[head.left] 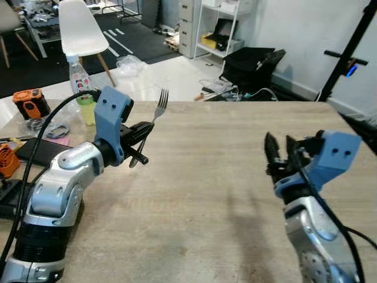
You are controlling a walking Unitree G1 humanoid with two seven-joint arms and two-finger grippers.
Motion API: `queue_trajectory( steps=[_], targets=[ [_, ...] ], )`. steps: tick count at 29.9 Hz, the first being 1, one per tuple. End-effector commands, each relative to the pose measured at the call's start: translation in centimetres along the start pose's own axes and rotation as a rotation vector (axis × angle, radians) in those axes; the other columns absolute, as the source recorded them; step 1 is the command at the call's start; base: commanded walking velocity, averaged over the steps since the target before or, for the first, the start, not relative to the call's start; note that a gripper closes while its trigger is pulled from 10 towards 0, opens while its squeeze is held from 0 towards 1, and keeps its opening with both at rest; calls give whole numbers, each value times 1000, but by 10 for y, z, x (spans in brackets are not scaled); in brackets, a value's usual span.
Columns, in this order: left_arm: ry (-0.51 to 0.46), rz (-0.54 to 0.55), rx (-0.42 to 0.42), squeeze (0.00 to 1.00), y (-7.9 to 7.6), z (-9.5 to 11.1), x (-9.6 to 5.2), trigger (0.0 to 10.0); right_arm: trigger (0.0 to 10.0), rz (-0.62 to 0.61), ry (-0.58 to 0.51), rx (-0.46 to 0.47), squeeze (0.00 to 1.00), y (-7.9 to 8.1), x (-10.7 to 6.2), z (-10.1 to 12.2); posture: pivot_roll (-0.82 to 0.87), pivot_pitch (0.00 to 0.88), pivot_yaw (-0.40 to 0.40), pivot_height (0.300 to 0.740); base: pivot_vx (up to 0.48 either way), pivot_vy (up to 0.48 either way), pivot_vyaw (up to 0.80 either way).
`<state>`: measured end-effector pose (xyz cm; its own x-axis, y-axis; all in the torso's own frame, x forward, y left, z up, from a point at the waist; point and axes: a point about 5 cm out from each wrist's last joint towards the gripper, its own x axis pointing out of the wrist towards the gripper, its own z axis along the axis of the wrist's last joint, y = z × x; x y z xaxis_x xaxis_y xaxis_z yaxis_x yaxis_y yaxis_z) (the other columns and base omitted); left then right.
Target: Setting the table
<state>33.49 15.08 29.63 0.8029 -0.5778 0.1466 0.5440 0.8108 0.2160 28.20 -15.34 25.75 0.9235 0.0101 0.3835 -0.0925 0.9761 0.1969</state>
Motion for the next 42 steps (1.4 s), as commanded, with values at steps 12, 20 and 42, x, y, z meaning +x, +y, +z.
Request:
queue_trajectory(
  steps=[12,20,42],
  targets=[
    [7,-134,14,0,-29,-11,22,10000,10000,-133,-58,-44,0,-15,-11,1,44,47,121,740,0,0,0],
    [9,-103,-25,0,-21,-21,16,10000,10000,-124,-8,-76,0,-19,-15,-12,0,0,89,740,0,0,0],
    [27,5,-64,0,-21,-39,16,10000,10000,-132,-10,-64,0,-12,-18,-17,-11,0,91,740,0,0,0]
  ],
)
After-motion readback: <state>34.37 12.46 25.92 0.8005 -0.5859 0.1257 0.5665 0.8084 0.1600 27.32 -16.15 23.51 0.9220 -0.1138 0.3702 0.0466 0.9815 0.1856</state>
